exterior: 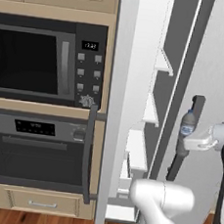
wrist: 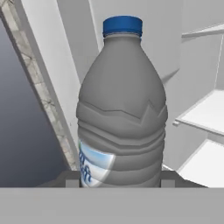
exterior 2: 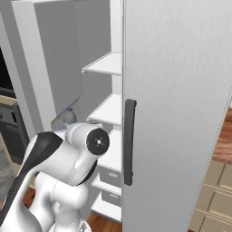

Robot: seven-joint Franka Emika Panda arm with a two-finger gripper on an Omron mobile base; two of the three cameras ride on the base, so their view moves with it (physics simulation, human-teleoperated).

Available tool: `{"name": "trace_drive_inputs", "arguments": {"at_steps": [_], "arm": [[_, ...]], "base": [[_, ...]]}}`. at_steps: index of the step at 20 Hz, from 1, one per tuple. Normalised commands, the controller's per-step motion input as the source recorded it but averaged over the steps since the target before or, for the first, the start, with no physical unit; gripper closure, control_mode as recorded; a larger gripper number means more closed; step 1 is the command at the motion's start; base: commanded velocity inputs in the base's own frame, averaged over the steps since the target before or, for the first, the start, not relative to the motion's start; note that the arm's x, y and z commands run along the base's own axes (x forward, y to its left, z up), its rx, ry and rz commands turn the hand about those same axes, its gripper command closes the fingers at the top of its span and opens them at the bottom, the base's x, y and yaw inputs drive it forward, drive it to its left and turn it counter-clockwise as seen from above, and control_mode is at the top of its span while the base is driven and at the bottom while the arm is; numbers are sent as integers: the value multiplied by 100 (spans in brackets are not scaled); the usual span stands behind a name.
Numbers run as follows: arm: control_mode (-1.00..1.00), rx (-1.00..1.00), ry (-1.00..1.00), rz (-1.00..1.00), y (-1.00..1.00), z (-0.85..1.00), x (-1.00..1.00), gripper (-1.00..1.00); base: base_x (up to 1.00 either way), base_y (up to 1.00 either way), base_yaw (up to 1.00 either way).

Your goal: Take the bottled waters from the counter and place them in the freezer to freeze. Close the freezer door after placing the bottles.

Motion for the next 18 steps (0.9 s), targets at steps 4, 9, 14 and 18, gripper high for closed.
{"name": "trace_drive_inputs", "arguments": {"at_steps": [4,9,14,18], "arm": [[-100,0,0,-19,19,-47,7,100],[-100,0,0,-10,35,-35,19,100],[-100,0,0,-9,12,-36,10,100],[-100,0,0,-8,0,-42,13,100]], "base": [[0,0,0],[0,0,0],[0,0,0],[0,0,0]]}}
